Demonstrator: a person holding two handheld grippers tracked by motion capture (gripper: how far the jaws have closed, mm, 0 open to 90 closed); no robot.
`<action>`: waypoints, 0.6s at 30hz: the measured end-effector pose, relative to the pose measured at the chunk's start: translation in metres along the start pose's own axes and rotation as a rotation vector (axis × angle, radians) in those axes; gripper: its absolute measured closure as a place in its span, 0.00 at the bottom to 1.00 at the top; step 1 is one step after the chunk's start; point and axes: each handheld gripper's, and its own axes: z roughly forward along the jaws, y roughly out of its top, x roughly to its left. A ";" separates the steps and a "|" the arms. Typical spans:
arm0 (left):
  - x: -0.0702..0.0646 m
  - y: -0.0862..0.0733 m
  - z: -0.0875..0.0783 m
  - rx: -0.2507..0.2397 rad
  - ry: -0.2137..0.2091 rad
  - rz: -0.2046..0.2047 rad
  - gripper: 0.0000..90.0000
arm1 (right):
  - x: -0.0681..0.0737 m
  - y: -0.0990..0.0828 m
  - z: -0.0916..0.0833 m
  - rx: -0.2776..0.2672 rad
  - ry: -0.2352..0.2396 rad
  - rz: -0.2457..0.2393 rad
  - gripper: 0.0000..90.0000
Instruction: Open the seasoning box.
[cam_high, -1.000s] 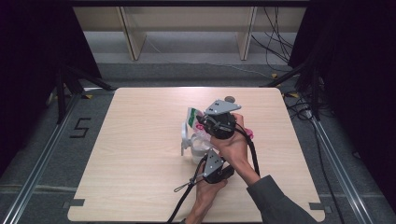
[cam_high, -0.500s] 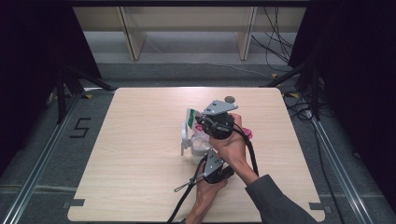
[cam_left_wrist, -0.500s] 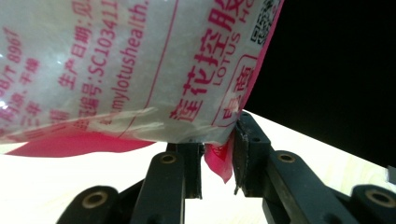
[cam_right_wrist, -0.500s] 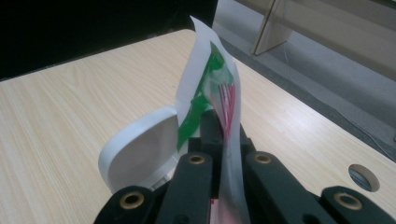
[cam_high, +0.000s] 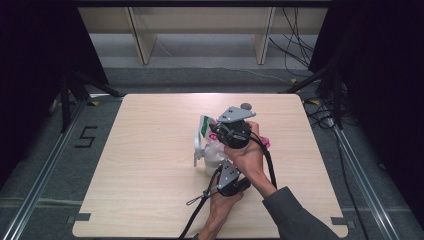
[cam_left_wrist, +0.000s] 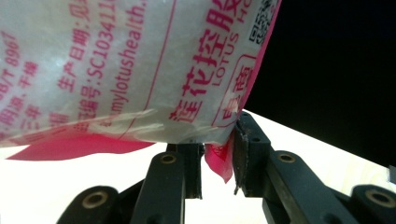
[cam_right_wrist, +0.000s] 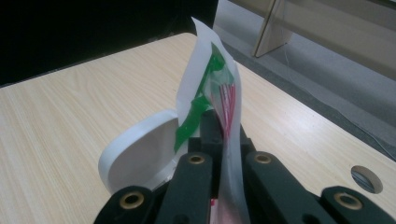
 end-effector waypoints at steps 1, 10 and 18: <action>0.000 0.000 0.000 0.000 0.000 0.000 0.83 | 0.000 0.000 0.000 0.000 0.000 0.000 1.00; 0.000 0.000 0.000 -0.004 0.000 -0.003 0.83 | 0.000 0.000 -0.002 0.003 0.004 0.020 1.00; 0.000 0.002 0.000 -0.010 0.003 -0.008 0.82 | 0.001 0.002 -0.001 0.002 0.004 0.019 1.00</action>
